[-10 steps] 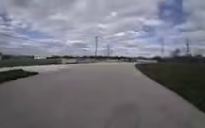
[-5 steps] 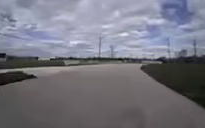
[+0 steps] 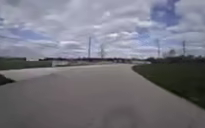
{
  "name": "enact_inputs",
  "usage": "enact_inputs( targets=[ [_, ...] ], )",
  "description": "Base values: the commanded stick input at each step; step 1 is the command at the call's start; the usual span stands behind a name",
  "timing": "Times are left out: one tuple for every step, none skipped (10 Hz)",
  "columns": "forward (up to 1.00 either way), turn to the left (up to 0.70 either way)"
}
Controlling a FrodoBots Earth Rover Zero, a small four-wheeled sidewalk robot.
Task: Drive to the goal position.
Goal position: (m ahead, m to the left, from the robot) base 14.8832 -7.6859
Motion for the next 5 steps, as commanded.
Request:
enact_inputs(
  targets=[
    [1.0, 0.0],
    [1.0, 0.0],
    [1.0, 0.0],
    [1.0, 0.0],
    [1.0, 0.0]
  ],
)
